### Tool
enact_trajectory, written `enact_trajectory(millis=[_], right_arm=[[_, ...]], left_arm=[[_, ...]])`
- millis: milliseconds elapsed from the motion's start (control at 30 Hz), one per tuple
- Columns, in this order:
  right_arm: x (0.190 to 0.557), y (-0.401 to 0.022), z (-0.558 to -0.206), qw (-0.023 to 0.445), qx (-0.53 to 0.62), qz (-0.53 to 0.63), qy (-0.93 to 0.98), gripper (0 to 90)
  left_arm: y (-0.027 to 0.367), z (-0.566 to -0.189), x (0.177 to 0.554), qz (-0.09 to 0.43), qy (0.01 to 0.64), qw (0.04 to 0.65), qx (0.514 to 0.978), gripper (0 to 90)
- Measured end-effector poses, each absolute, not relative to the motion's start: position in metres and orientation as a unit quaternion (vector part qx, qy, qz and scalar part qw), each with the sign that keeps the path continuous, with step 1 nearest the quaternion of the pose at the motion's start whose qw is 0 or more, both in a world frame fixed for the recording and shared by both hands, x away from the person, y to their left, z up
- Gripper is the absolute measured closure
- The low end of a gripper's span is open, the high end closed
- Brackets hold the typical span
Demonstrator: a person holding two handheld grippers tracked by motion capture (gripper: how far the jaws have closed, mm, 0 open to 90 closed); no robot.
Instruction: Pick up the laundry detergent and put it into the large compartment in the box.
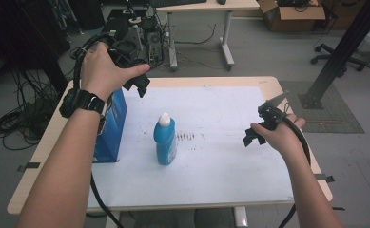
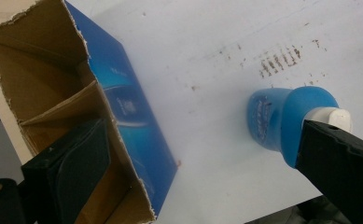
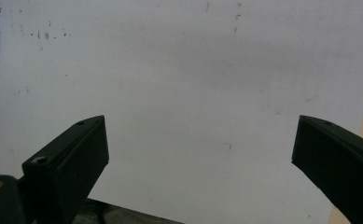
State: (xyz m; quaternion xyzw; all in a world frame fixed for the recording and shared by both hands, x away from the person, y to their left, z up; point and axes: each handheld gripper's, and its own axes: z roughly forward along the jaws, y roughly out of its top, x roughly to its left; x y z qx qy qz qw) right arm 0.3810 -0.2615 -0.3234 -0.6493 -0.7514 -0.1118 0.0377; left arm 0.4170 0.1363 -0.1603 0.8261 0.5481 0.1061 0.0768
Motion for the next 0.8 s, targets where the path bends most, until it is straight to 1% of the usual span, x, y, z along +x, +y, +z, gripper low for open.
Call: enact_trajectory(millis=[167,800], right_arm=[[0.3824,-0.2637,-0.3238,0.053,-0.646,-0.117,-0.753,4.3],[0.3786,-0.2693,-0.3198,0.049,-0.637,-0.110,-0.761,3.8]], left_arm=[[0.1362,-0.1589,0.4176,0.106,0.548,0.075,0.826,3.3],[0.1266,-0.1542,0.4120,0.109,0.550,0.071,0.825,3.4]])
